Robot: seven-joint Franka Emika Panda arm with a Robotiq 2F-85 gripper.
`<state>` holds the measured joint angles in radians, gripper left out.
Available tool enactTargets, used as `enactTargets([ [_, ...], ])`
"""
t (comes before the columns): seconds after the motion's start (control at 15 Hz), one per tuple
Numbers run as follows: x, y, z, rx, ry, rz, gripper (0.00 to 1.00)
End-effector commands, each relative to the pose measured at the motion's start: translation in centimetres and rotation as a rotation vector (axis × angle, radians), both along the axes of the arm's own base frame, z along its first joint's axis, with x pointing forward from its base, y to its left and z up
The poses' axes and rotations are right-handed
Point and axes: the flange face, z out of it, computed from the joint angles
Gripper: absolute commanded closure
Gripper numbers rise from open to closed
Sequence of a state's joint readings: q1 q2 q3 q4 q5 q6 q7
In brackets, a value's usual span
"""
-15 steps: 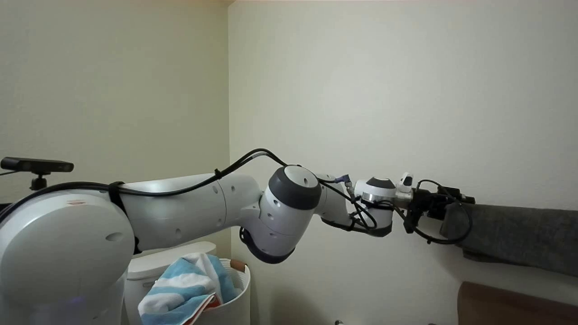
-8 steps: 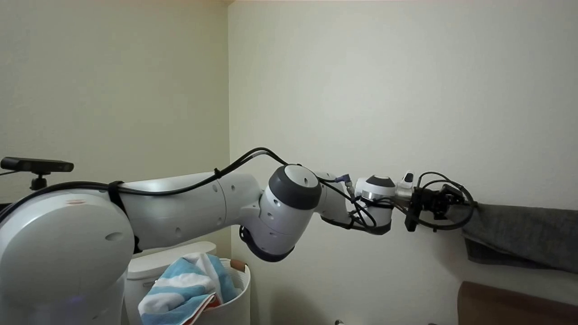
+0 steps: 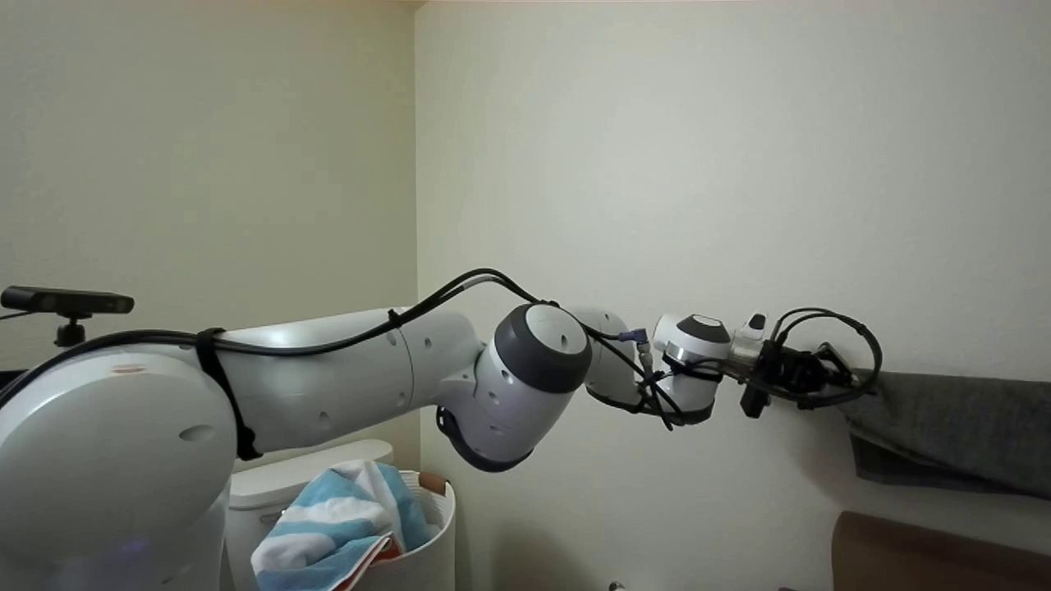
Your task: Put the towels in the laundry hamper
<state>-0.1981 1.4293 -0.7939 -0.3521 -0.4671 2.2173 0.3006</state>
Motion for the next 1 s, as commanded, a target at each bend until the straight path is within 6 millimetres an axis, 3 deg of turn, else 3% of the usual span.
enactTargets([
  [0.0, -0.2, -1.2, 2.8, 0.139, 0.061, 0.112, 0.88],
  [0.33, -0.5, -0.9, 7.7, 0.328, 0.162, 0.24, 0.89],
  [0.73, -2.7, -1.5, 14.7, 0.489, 0.209, 0.279, 0.89],
  [0.93, -3.7, -2.3, 16.4, 0.526, 0.193, 0.252, 0.88],
])
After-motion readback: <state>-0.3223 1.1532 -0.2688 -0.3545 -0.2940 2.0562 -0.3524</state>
